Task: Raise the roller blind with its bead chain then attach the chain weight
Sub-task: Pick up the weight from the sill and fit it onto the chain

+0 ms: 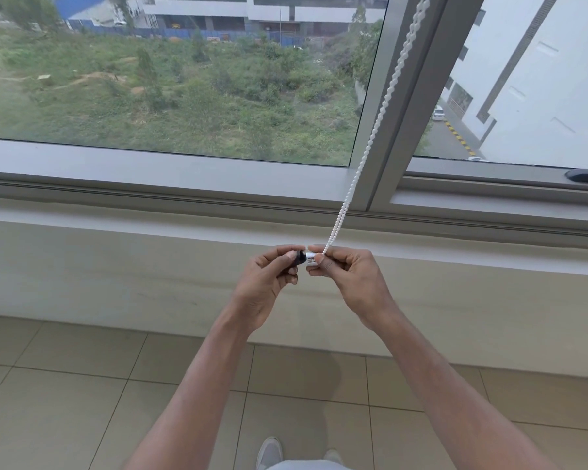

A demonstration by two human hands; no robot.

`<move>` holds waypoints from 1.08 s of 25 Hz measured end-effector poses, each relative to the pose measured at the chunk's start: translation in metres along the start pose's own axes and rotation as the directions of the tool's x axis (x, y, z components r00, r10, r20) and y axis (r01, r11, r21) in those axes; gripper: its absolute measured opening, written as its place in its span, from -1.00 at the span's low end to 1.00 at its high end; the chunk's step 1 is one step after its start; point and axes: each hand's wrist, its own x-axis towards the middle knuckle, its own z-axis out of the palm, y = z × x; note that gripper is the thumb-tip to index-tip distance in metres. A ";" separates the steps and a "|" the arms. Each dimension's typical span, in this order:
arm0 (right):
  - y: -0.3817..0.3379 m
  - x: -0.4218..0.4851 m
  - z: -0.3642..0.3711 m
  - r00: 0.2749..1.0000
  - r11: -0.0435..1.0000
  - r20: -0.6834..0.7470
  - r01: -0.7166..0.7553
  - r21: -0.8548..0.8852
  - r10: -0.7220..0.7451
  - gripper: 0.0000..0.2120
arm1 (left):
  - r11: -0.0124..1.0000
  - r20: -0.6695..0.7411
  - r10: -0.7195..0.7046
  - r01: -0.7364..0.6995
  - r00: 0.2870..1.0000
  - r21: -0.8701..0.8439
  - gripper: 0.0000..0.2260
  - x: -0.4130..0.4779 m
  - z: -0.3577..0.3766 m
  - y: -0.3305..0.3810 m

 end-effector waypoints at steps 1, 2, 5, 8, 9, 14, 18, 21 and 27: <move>0.000 0.001 0.000 1.000 1.000 -0.012 -0.014 0.020 0.015 -0.83 | 1.000 -0.003 0.008 -0.008 1.000 -0.003 -0.70 0.001 -0.004 0.000; 0.001 0.001 0.000 0.999 0.999 -0.021 -0.028 0.037 0.029 -0.83 | 0.999 -0.009 0.025 -0.025 1.000 0.022 -0.69 0.002 -0.009 0.000; 0.000 0.002 0.001 0.998 0.998 -0.051 -0.030 0.055 0.033 -0.84 | 0.985 0.017 0.089 -0.091 0.996 0.148 -0.71 0.005 -0.019 0.000; -0.003 0.003 0.003 0.995 0.997 -0.094 0.023 0.075 -0.016 -0.85 | 0.956 0.078 0.127 -0.143 0.989 0.257 -0.75 0.008 -0.026 -0.001; -0.004 0.004 0.004 0.994 0.997 -0.107 0.033 0.074 -0.025 -0.85 | 0.946 0.099 0.136 -0.159 0.986 0.282 -0.75 0.008 -0.027 -0.001; -0.004 0.008 0.001 0.995 0.999 -0.091 0.036 -0.028 -0.038 -0.84 | 0.928 0.111 0.162 -0.190 0.981 0.321 -0.74 0.012 -0.026 0.001; -0.005 0.008 -0.002 0.996 0.996 -0.072 0.040 -0.081 -0.046 -0.81 | 0.929 0.118 0.154 -0.184 0.981 0.322 -0.80 0.010 -0.024 0.005; -0.006 0.008 -0.003 0.997 0.996 -0.060 0.037 -0.082 -0.042 -0.81 | 0.923 0.113 0.154 -0.184 0.982 0.339 -0.81 0.008 -0.021 0.009; -0.007 0.003 -0.004 0.998 0.998 -0.053 0.027 -0.052 -0.030 -0.85 | 0.938 0.073 0.139 -0.155 0.988 0.310 -0.81 0.006 -0.014 0.007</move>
